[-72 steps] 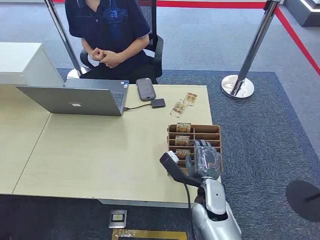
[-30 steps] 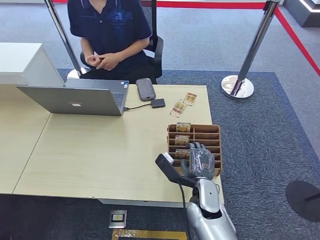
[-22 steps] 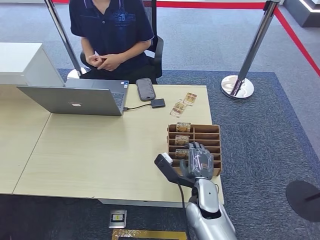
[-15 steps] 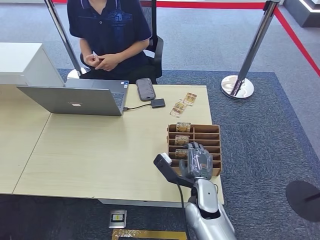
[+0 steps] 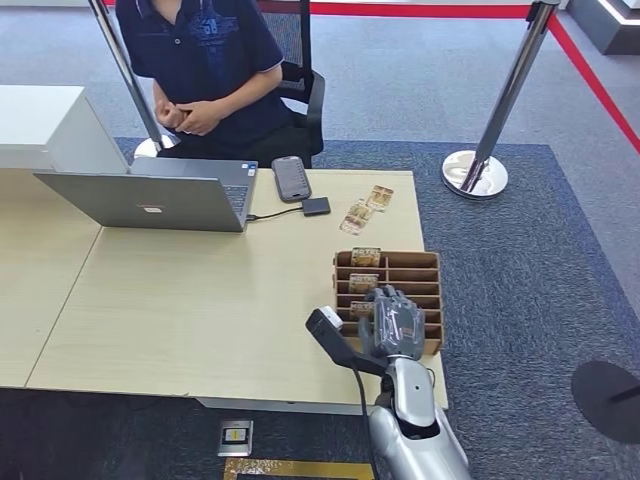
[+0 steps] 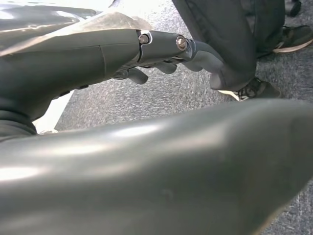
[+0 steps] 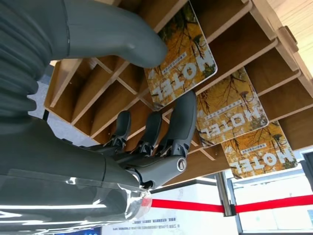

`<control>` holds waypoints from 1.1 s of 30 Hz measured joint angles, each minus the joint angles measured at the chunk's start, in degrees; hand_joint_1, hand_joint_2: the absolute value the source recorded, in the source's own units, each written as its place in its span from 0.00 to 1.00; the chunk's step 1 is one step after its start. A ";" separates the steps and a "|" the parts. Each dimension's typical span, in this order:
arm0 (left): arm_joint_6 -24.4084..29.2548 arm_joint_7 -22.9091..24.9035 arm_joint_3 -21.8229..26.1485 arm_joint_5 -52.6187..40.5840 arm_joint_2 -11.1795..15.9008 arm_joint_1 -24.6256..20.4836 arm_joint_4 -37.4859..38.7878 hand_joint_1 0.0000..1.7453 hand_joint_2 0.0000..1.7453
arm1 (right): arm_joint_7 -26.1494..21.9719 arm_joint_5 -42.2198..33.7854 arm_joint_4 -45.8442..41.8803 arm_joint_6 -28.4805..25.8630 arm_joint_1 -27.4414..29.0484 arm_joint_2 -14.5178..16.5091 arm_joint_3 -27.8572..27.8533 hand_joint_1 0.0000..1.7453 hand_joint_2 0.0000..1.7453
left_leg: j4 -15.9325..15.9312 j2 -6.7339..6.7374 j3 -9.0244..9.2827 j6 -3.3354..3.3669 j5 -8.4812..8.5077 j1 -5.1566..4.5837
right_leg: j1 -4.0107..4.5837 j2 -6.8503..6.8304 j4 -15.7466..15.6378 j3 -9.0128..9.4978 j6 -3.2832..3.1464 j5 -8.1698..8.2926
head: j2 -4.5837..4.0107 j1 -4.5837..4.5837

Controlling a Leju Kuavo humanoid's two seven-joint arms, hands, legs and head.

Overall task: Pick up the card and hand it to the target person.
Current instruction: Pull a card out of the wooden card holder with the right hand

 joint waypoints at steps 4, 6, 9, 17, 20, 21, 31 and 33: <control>-0.05 0.00 -0.11 -0.05 0.00 0.00 0.00 0.00 0.00 | 0.02 0.10 0.00 0.13 0.00 0.00 0.01 0.47 1.00 | 0.00 0.00 0.01 -0.01 0.01 0.00 | 0.00 0.00 0.00 0.00 0.00 0.00 | 0.00 0.00; -0.05 0.00 -0.11 -0.02 0.00 0.00 0.00 0.00 0.00 | 0.02 0.11 0.00 0.20 0.00 0.00 0.02 0.46 1.00 | 0.00 0.00 0.01 -0.01 0.01 0.00 | 0.00 0.00 0.00 0.00 0.00 0.01 | 0.00 0.00; -0.05 0.00 -0.10 0.15 -0.01 0.00 0.00 0.00 0.00 | 0.02 0.14 0.00 0.23 0.00 0.00 0.02 0.46 1.00 | 0.00 0.00 0.01 -0.02 0.02 0.00 | 0.00 0.00 0.00 0.01 0.00 0.01 | 0.00 0.00; -0.05 -0.37 -0.10 0.21 -0.01 0.00 0.00 0.00 0.00 | -0.02 0.12 0.09 0.14 0.00 0.00 0.02 0.48 1.00 | 0.00 0.00 0.01 -0.02 0.04 0.00 | 0.00 0.00 0.00 0.00 0.01 0.04 | 0.00 0.00; -0.05 -0.37 -0.10 0.22 0.00 0.00 0.00 0.00 0.00 | -0.16 -0.03 0.16 0.10 -0.01 0.00 0.02 0.56 1.00 | 0.00 0.00 0.01 -0.01 0.06 0.00 | 0.00 0.00 0.00 0.00 0.01 0.07 | 0.00 0.01; -0.05 -0.37 -0.10 0.22 0.00 0.00 0.00 0.00 0.00 | -0.21 -0.07 0.20 0.09 -0.02 0.00 0.02 0.63 1.00 | 0.00 0.00 0.01 -0.02 0.07 0.00 | 0.00 0.00 0.00 0.00 0.01 0.08 | 0.00 0.01; -0.05 -0.37 -0.10 0.21 0.00 0.00 0.00 0.00 0.00 | -0.34 0.13 0.27 -0.41 -0.07 0.07 0.02 0.80 1.00 | 0.00 0.00 0.01 -0.06 0.10 0.01 | 0.00 0.00 0.00 0.00 -0.01 0.10 | 0.00 0.00; -0.04 -0.37 -0.10 0.21 0.00 0.00 0.00 0.00 0.00 | -0.27 0.39 0.26 -0.48 -0.04 0.09 0.03 0.80 1.00 | 0.00 0.00 0.01 -0.06 0.11 0.02 | 0.00 0.00 0.00 0.00 -0.01 0.11 | 0.00 0.00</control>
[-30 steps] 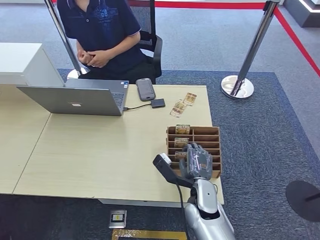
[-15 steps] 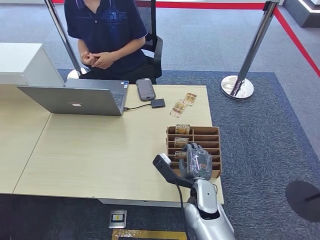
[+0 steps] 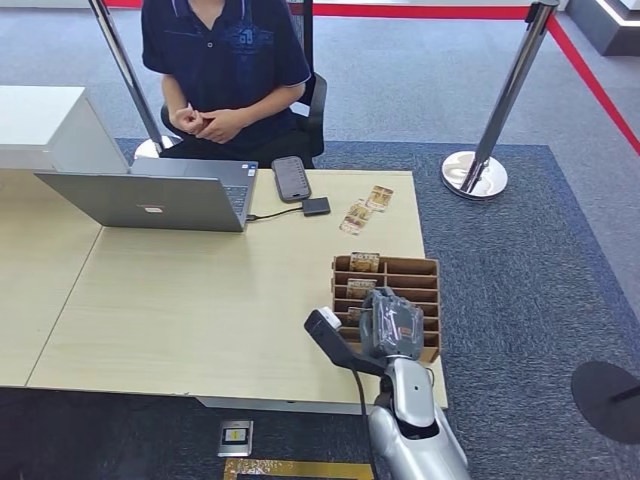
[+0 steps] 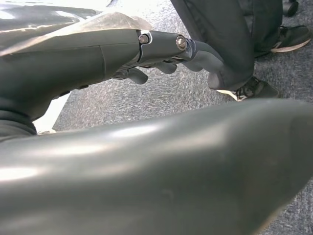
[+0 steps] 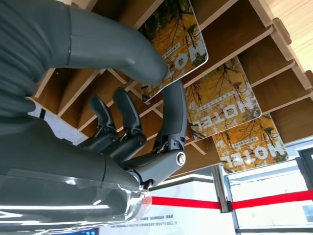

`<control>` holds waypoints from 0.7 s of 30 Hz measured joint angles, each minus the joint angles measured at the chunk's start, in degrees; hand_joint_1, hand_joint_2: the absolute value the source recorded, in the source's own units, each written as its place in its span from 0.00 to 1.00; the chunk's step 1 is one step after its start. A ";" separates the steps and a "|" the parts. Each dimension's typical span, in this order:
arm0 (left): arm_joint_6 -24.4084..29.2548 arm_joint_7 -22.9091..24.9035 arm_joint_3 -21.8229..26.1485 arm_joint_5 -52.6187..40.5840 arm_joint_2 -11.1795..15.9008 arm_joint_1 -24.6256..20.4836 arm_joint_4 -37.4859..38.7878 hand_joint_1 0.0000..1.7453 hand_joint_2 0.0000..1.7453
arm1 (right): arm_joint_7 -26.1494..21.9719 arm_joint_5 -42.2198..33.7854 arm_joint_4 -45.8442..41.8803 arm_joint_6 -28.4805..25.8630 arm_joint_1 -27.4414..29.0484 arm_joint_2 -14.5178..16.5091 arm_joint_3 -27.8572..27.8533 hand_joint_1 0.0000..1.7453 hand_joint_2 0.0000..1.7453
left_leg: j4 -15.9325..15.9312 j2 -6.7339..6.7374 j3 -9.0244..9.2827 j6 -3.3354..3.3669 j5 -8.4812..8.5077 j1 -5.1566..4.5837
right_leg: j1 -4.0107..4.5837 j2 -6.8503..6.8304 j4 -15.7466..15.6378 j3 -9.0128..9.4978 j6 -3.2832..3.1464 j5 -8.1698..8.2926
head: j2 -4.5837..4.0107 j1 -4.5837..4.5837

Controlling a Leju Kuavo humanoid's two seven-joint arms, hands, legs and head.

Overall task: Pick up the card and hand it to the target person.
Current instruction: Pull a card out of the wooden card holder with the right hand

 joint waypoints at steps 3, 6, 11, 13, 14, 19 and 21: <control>0.03 0.00 0.00 0.00 0.00 0.00 0.00 0.00 0.00 | 0.15 0.40 -0.02 -0.02 0.02 0.01 0.02 0.80 1.00 | 0.00 0.00 0.00 -0.01 0.02 0.00 | 0.00 0.00 0.00 0.00 -0.01 0.02 | 0.00 0.00; 0.07 0.00 0.00 0.01 0.00 0.00 0.00 0.00 0.00 | 0.26 0.64 -0.02 0.00 0.02 0.02 0.03 0.80 1.00 | 0.00 0.00 0.00 -0.01 0.03 0.00 | 0.00 0.00 0.00 0.00 -0.02 0.04 | 0.00 0.00; 0.12 0.01 0.00 0.03 0.00 0.00 0.00 0.00 0.00 | 0.26 0.73 -0.01 0.07 0.01 0.02 0.03 0.80 1.00 | 0.00 0.00 -0.01 -0.01 0.05 0.00 | 0.00 0.00 0.00 0.00 0.00 0.07 | 0.00 0.00; 0.15 0.01 0.00 0.06 0.00 0.00 0.00 0.00 0.00 | 0.26 0.73 0.01 0.08 0.01 0.04 0.03 0.80 1.00 | 0.00 0.00 -0.01 -0.01 0.07 0.00 | 0.00 0.00 0.00 0.00 0.00 0.07 | 0.00 0.00; 0.16 0.01 0.00 0.08 0.00 0.00 0.00 0.00 0.00 | 0.26 0.73 0.01 0.08 0.01 0.07 0.03 0.80 1.00 | 0.00 0.00 -0.01 -0.01 0.07 0.00 | 0.00 0.00 0.00 0.00 -0.01 0.07 | 0.00 0.01; 0.17 0.00 0.00 0.09 0.00 0.00 0.00 0.00 0.00 | 0.20 0.77 -0.06 -0.26 0.02 0.15 0.03 0.80 1.00 | 0.00 0.00 -0.01 -0.01 0.09 0.01 | 0.00 0.00 0.00 0.00 -0.03 0.09 | 0.00 0.01; 0.17 -0.03 0.00 0.09 0.00 0.00 0.00 0.00 0.00 | 0.13 1.02 -0.34 -0.49 0.10 0.15 0.06 0.80 1.00 | 0.00 0.00 -0.01 -0.01 0.10 0.02 | 0.00 0.00 0.00 -0.01 -0.04 0.10 | 0.00 0.00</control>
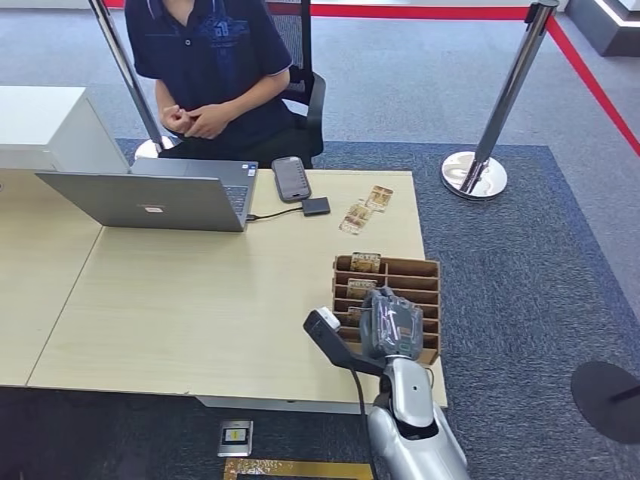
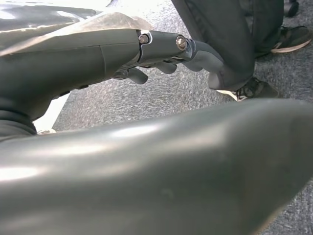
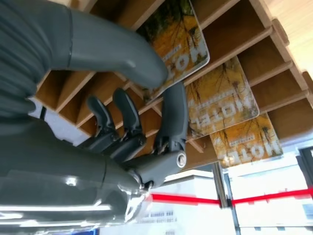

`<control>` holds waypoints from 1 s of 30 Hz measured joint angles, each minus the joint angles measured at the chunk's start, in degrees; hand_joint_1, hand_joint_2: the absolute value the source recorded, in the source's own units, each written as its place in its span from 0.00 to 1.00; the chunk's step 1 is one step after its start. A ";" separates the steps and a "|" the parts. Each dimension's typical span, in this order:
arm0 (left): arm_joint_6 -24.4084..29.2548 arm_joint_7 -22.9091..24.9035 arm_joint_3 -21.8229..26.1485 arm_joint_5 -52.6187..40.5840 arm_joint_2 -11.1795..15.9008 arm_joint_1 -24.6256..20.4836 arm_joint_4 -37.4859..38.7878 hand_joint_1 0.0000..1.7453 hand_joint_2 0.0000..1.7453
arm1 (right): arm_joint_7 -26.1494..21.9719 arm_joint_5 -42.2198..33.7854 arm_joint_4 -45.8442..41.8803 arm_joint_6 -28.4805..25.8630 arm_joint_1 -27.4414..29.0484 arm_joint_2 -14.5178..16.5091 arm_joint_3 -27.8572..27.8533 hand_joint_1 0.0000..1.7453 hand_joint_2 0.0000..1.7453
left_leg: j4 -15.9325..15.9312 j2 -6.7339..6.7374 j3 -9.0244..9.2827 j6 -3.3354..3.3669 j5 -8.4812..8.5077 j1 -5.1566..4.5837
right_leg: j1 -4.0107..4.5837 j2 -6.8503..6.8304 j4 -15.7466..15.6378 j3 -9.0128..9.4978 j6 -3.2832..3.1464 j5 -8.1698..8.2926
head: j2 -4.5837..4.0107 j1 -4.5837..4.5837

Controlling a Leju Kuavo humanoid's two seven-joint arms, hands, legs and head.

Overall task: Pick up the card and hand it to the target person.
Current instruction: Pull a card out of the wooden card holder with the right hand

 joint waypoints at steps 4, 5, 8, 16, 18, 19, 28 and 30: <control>0.00 -0.09 0.00 0.00 0.00 0.01 0.00 0.00 0.00 | -0.04 0.67 -1.46 -0.06 0.51 -0.13 0.07 0.80 1.00 | 0.00 0.00 -0.03 0.00 0.02 0.00 | 0.00 0.00 0.00 -0.03 -0.01 0.02 | 0.00 0.02; 0.00 -0.11 0.00 0.01 0.00 0.01 0.00 0.00 0.00 | -0.04 0.80 -1.85 -0.03 0.62 -0.20 0.09 0.80 1.00 | 0.00 0.00 -0.03 0.00 0.02 0.00 | 0.00 0.00 0.00 -0.03 -0.01 0.03 | 0.00 0.01; 0.02 -0.13 0.02 0.10 0.00 0.02 0.00 0.00 0.00 | -0.04 1.27 -3.02 0.04 0.93 -0.41 0.38 0.80 1.00 | 0.00 0.00 -0.06 0.01 0.03 0.00 | 0.00 0.00 0.00 -0.05 0.00 0.03 | 0.00 0.01; 0.10 -0.42 0.09 0.47 0.00 0.01 0.00 0.00 0.00 | -0.11 1.74 -5.72 0.15 0.92 -1.23 1.26 0.80 1.00 | 0.00 0.00 -0.07 0.04 0.06 0.00 | 0.00 0.00 0.00 -0.06 0.00 0.04 | 0.00 0.01; 0.14 -0.43 0.09 0.51 0.00 0.01 0.00 0.00 0.00 | -0.15 1.76 -6.13 0.22 0.85 -1.34 1.34 0.80 1.00 | 0.00 0.00 -0.08 0.04 0.06 0.00 | 0.00 0.00 0.00 -0.06 0.00 0.05 | 0.00 0.01; 0.15 -0.43 0.09 0.52 0.00 0.01 0.00 0.00 0.00 | -0.17 1.76 -6.28 0.26 0.77 -1.38 1.36 0.80 1.00 | 0.00 0.00 -0.08 0.04 0.06 0.00 | 0.00 0.00 0.00 -0.06 0.01 0.05 | 0.00 0.01; 0.49 -0.41 0.10 0.71 0.00 0.01 0.00 0.00 0.00 | -0.70 2.10 -7.46 0.07 -0.54 -1.73 2.26 0.78 1.00 | 0.00 0.00 -0.08 0.03 0.09 0.00 | 0.00 0.00 0.01 -0.07 0.00 0.08 | 0.00 0.01; 0.50 -0.43 0.11 0.71 0.00 0.01 0.00 0.00 0.00 | -0.73 2.54 -8.32 -0.10 -0.96 -1.91 2.66 0.77 1.00 | 0.00 0.00 -0.08 0.03 0.09 0.00 | 0.00 0.00 0.01 -0.07 0.00 0.09 | 0.00 0.01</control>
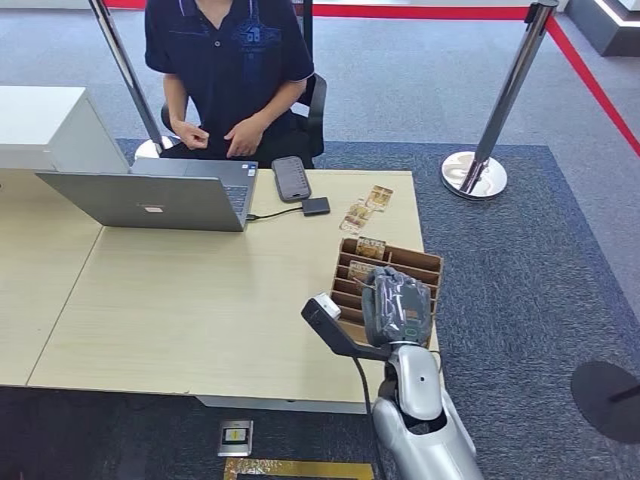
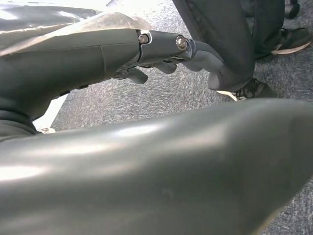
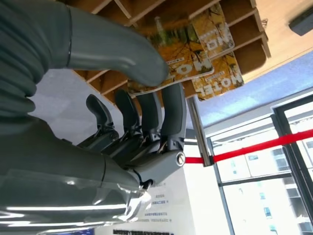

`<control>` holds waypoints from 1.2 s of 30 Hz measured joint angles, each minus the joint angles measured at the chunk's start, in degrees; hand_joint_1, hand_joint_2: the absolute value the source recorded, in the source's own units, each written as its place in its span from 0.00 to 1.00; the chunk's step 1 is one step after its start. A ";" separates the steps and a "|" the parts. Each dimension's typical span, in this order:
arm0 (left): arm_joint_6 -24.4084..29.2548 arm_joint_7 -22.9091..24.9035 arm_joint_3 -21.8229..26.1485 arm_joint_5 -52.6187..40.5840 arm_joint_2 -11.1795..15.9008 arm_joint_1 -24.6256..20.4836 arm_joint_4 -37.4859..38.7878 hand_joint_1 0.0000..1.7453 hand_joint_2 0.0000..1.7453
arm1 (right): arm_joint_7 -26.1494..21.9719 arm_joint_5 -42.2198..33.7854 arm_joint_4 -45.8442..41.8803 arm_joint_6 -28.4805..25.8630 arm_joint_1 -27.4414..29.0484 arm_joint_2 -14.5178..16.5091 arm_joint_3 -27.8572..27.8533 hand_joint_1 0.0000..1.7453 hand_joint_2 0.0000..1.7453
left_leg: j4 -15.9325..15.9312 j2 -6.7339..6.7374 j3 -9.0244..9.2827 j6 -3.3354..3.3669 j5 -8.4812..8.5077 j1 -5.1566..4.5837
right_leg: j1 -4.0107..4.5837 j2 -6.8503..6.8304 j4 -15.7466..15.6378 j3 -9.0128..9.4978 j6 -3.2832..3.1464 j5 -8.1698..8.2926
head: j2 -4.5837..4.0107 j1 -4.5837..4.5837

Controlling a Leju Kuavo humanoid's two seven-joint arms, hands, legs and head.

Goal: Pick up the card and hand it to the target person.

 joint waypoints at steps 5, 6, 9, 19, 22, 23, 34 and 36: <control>0.00 -0.12 0.00 -0.14 0.00 0.00 0.00 0.00 0.00 | -0.21 1.03 -3.16 -0.01 -1.61 -0.75 1.07 0.78 1.00 | 0.00 0.00 0.00 0.00 0.01 0.00 | 0.00 0.00 0.00 0.00 -0.02 0.02 | 0.00 0.00; 0.00 -0.15 0.00 -0.19 0.00 -0.01 0.00 0.00 0.00 | -0.37 1.12 -3.70 0.01 -2.12 -0.93 1.33 0.78 1.00 | 0.00 0.00 0.00 -0.01 0.01 0.00 | 0.00 0.00 0.01 0.00 -0.01 0.02 | 0.00 0.00; 0.02 -0.22 0.00 -0.20 0.00 -0.01 0.00 0.00 0.00 | -1.01 0.86 -4.60 0.01 -4.21 -1.34 1.84 0.78 1.00 | 0.00 0.00 0.00 -0.02 0.04 0.00 | 0.00 0.00 0.01 0.00 -0.01 0.04 | 0.00 0.01; 0.25 -0.43 0.02 -0.03 0.01 -0.10 0.00 0.00 0.00 | -2.96 -4.14 -0.41 0.33 -15.07 -0.44 4.31 0.78 1.00 | 0.00 0.00 -0.10 -0.11 0.17 0.01 | 0.00 0.00 0.09 -0.15 -0.06 0.16 | 0.00 0.00; 0.22 -0.16 0.02 -0.38 0.02 -0.12 0.00 0.00 0.00 | -3.09 -5.77 2.67 0.56 -18.58 0.81 4.61 0.78 1.00 | 0.00 -0.01 -0.11 -0.11 0.22 0.02 | 0.00 0.00 0.11 -0.16 -0.07 0.17 | 0.00 0.00; 0.22 -0.12 0.02 -0.43 0.02 -0.12 0.00 0.00 0.00 | -3.14 -6.09 3.56 0.56 -19.46 1.19 4.69 0.78 1.00 | 0.00 -0.01 -0.12 -0.12 0.24 0.03 | 0.00 0.00 0.12 -0.16 -0.07 0.17 | 0.00 0.00; 0.81 0.17 0.02 -0.09 0.10 -0.18 0.00 0.00 0.00 | -3.83 -6.94 20.34 -1.82 -31.74 6.91 5.33 0.73 1.00 | 0.00 0.00 -0.18 -0.18 0.35 0.09 | 0.00 0.00 0.16 -0.26 -0.16 0.27 | 0.00 0.00; 0.85 0.33 0.02 -0.01 0.11 -0.17 0.00 0.00 0.00 | -3.92 -6.95 22.81 -2.00 -32.79 7.76 5.41 0.64 1.00 | 0.00 -0.01 -0.19 -0.19 0.36 0.11 | 0.00 0.00 0.16 -0.27 -0.17 0.27 | 0.00 0.00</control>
